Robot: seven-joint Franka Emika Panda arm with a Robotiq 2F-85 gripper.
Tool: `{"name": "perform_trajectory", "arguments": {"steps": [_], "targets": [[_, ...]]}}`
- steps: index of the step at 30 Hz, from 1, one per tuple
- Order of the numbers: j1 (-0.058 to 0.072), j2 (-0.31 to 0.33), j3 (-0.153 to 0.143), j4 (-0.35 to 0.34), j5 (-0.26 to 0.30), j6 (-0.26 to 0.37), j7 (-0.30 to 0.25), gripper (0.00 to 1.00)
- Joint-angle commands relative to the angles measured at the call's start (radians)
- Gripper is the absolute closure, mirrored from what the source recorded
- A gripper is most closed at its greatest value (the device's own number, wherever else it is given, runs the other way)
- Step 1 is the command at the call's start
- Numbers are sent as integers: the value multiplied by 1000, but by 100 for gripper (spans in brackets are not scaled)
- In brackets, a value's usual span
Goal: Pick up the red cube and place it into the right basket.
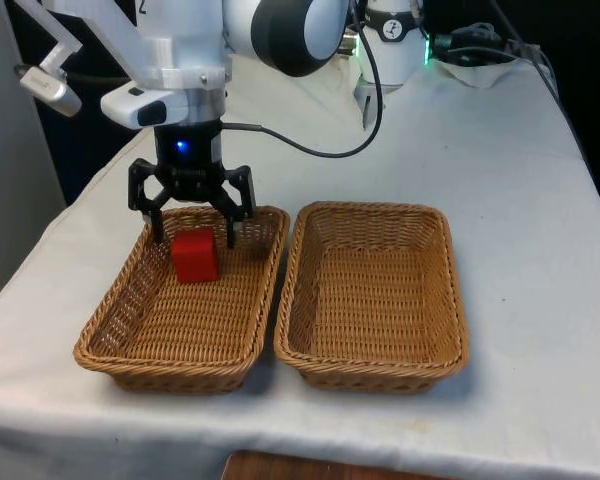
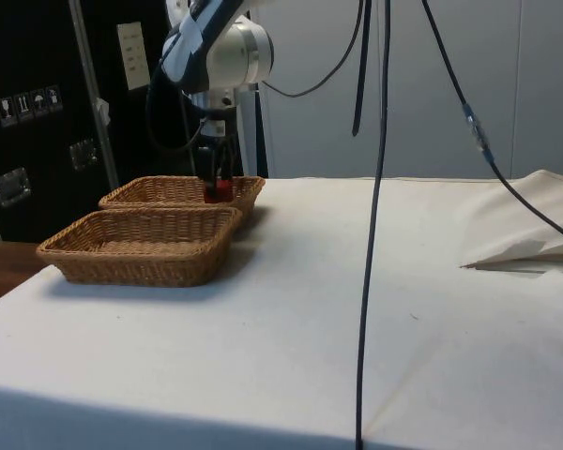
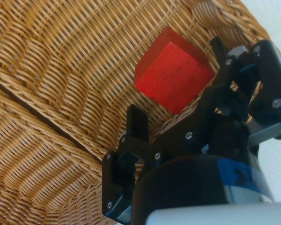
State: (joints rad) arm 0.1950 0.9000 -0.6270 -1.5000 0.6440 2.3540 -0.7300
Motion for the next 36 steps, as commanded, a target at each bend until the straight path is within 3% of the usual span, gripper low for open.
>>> {"name": "perform_trajectory", "arguments": {"steps": [1,6,14,15,16,23,24,25,29,31,33,34,35,36], "targets": [[-3,3,1,5,1,-2,2,0],[0,-1,-1,2,0,0,5,0],[22,-55,-37,-16,-4,-51,52,0],[14,-43,-28,-4,0,-48,41,0],[25,-61,-40,-20,-4,-55,55,0],[53,-118,-58,-69,-16,-65,74,0],[44,-113,-50,-61,-9,-65,67,0],[57,-127,-60,-77,-18,-65,77,0],[78,-171,-64,-120,-33,-61,90,0],[82,-180,-64,-129,-37,-61,92,0],[98,-212,-64,-159,-52,-58,102,0],[81,-199,-53,-141,-43,-65,93,0],[102,-222,-63,-170,-58,-56,106,0],[107,-234,-63,-181,-64,-55,109,0]]}}
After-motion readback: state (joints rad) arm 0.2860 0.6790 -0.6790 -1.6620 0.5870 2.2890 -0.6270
